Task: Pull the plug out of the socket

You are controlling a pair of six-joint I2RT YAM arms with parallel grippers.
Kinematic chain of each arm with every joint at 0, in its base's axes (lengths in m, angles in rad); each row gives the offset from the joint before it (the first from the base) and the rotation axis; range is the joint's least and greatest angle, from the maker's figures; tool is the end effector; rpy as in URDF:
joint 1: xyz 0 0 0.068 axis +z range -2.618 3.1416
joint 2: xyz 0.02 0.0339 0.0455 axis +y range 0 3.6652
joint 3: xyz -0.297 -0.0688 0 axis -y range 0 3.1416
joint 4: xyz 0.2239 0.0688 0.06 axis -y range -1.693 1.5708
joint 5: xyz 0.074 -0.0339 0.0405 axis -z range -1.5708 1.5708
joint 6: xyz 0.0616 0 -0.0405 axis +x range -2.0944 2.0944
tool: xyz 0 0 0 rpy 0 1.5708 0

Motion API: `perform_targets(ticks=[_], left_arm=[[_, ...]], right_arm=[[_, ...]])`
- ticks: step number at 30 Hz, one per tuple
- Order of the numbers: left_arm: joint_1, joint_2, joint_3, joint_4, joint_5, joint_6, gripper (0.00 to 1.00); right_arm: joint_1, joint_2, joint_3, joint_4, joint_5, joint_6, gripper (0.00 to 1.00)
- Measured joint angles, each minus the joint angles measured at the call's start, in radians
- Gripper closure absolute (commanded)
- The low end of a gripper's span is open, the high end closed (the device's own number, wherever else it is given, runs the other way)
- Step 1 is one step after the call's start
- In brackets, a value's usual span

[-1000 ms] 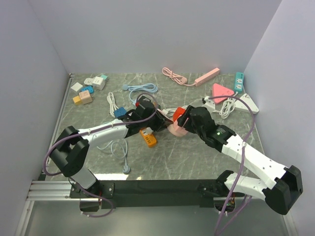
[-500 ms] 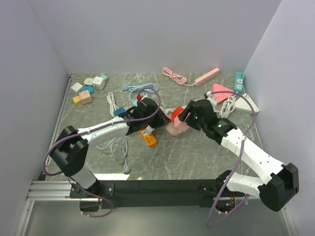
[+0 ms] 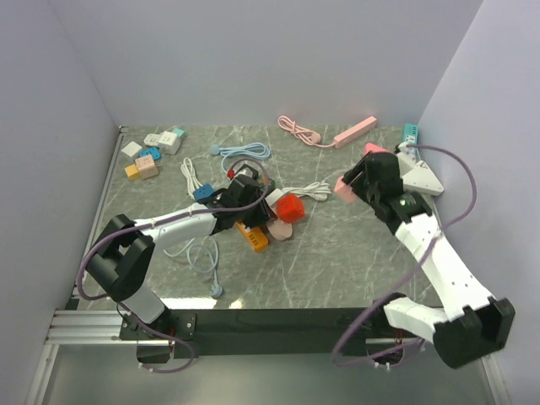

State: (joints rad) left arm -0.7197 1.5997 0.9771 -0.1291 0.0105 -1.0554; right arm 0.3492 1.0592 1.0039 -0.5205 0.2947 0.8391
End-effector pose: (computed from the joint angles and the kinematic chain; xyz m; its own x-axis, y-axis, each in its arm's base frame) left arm 0.2587 -0.2276 0.2360 -0.8316 -0.4280 -0.3538 -0.1191 0.7598 -0.6392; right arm 0.2062 0.0561 0.3476 -0.4151 0.6065 -0.6781 0.3149 0.7951 0.5184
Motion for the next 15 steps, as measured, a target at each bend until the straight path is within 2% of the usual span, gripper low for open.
perform_targets(ticks=[4, 9, 15], left_arm=[[0.003, -0.011, 0.0, -0.008, 0.035, -0.001, 1.0], [0.009, -0.033, -0.016, -0.003, 0.099, -0.002, 1.0], [0.009, -0.045, -0.027, 0.013, 0.163, 0.015, 1.0]], right_arm=[[-0.134, 0.164, 0.15, -0.066, 0.052, -0.007, 1.0], [-0.269, 0.395, 0.309, -0.037, 0.046, -0.05, 1.0], [-0.277, 0.47, 0.327, 0.052, -0.141, -0.137, 1.0]])
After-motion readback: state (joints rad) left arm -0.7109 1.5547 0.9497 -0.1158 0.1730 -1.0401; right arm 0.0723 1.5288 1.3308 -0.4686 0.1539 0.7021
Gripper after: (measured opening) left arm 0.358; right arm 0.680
